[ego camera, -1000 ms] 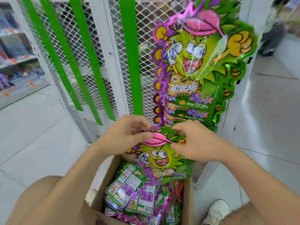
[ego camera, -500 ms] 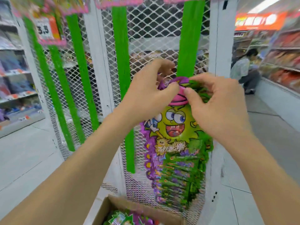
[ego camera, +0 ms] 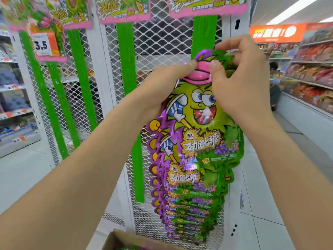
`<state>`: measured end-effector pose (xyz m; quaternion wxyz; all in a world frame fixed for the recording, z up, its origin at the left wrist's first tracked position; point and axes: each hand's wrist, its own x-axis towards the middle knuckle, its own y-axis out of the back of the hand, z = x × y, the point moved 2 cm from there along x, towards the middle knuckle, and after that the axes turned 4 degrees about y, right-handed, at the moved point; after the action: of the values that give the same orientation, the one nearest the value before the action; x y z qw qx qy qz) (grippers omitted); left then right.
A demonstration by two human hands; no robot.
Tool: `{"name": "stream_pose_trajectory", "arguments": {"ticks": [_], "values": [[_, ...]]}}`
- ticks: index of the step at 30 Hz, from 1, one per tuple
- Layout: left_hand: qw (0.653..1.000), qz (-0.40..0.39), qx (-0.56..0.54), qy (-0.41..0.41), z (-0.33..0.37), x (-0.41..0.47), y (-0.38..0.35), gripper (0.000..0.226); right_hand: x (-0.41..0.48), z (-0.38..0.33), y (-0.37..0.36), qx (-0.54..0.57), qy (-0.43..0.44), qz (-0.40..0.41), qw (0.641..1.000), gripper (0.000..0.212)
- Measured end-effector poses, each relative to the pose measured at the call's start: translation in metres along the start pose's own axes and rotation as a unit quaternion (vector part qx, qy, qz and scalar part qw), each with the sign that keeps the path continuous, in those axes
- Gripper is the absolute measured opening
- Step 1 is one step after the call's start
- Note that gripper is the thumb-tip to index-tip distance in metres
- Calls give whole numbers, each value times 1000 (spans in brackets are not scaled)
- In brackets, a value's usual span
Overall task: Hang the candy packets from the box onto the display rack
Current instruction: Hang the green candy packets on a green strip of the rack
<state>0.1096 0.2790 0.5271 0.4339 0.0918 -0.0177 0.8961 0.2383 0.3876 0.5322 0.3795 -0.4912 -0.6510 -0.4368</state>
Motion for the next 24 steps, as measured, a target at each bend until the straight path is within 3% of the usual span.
{"name": "stream_pose_trajectory", "arguments": {"ticks": [6, 11, 24], "values": [[1000, 3, 27, 11, 0, -5, 0, 33, -6, 4, -8, 6, 9, 16, 1000, 28], [991, 74, 100, -45, 3, -5, 0, 17, -7, 2, -13, 7, 5, -10, 1000, 29], [977, 19, 164, -135, -9, -9, 5, 48, -21, -1, -12, 37, -15, -21, 999, 28]]}}
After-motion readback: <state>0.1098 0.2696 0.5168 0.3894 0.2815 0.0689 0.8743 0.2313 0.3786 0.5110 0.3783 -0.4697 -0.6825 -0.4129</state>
